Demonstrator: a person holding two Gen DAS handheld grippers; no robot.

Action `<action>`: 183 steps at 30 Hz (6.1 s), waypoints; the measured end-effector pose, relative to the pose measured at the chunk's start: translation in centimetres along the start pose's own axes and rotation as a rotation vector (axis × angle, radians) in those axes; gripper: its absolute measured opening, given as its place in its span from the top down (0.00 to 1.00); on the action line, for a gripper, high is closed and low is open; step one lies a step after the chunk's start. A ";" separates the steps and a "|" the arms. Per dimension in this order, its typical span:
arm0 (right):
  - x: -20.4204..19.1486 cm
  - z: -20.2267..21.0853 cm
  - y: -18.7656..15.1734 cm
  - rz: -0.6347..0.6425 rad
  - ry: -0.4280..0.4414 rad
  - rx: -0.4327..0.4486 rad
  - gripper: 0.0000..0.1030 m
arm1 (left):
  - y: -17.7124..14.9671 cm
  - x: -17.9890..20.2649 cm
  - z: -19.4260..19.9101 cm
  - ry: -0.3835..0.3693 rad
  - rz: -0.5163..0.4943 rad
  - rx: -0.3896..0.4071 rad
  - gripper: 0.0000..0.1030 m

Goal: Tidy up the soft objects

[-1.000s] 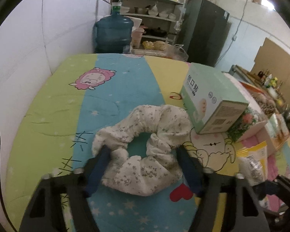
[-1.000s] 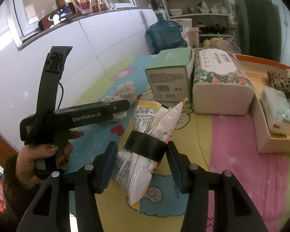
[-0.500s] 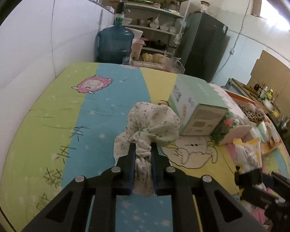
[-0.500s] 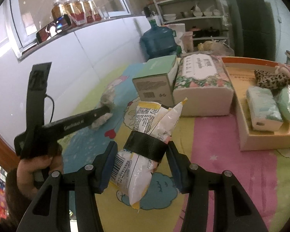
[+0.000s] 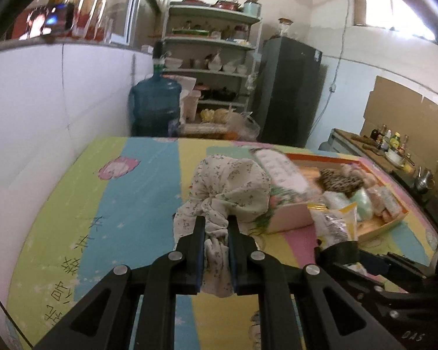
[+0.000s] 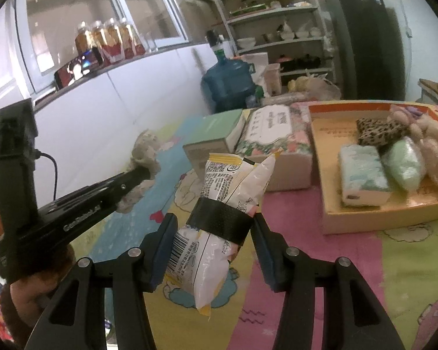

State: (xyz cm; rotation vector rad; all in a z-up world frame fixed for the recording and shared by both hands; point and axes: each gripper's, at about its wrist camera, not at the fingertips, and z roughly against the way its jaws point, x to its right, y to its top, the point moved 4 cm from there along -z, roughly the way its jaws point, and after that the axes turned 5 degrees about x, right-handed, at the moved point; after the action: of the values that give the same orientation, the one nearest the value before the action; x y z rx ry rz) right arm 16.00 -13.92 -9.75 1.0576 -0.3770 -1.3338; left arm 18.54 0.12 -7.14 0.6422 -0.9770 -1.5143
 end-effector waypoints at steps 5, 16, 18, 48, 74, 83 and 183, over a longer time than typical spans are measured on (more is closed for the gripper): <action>1.1 1.6 0.4 -0.013 -0.019 0.037 0.48 | 0.6 2.4 0.6 -0.031 -0.016 0.028 0.86; 4.6 4.7 1.2 -0.062 -0.062 0.111 0.48 | 1.9 7.9 0.7 -0.130 -0.064 0.064 0.86; 5.6 5.2 1.3 -0.074 -0.076 0.120 0.48 | 2.0 8.9 0.4 -0.158 -0.064 0.064 0.86; 21.8 9.9 7.1 -0.142 -0.330 0.252 0.48 | 4.4 21.5 -11.0 -0.325 -0.040 -0.023 0.86; 25.0 2.6 8.5 -0.125 -0.251 0.131 0.48 | 3.0 21.9 -18.3 -0.288 0.016 -0.163 0.84; 25.6 2.3 8.4 -0.159 -0.207 0.130 0.47 | 2.6 21.6 -18.6 -0.284 0.030 -0.174 0.56; -0.3 21.4 -2.9 0.050 -0.385 0.388 0.26 | -4.5 11.3 17.9 0.160 -0.025 0.300 0.30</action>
State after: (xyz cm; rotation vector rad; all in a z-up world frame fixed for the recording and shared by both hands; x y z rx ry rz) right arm -1.98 -21.95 -0.97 1.0938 -0.9738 -1.4532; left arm -0.83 -6.97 -0.65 0.9768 -1.0839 -1.3252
